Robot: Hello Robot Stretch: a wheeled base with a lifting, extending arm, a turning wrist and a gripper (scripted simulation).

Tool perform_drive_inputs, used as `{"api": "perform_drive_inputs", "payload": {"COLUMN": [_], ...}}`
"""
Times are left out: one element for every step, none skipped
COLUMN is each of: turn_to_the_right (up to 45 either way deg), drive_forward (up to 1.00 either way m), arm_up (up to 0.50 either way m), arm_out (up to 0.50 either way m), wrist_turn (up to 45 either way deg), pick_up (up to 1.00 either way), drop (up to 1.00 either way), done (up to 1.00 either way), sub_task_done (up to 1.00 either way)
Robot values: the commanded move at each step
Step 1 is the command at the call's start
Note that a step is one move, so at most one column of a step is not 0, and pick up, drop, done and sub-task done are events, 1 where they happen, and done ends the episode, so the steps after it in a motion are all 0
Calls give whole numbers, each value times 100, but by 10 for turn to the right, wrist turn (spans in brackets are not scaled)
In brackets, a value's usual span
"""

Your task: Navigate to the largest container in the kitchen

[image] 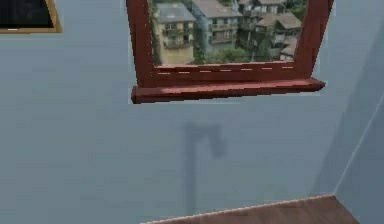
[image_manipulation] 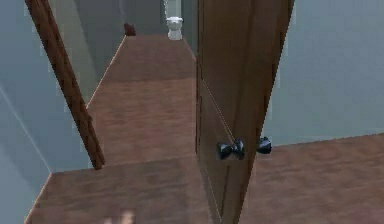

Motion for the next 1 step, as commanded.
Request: {"api": "perform_drive_inputs", "payload": {"turn_to_the_right": [0], "drive_forward": [5], "arm_up": [0], "arm_out": [0], "wrist_turn": [0], "pick_up": [0], "drop": [0], "done": [0], "sub_task_done": [0]}}
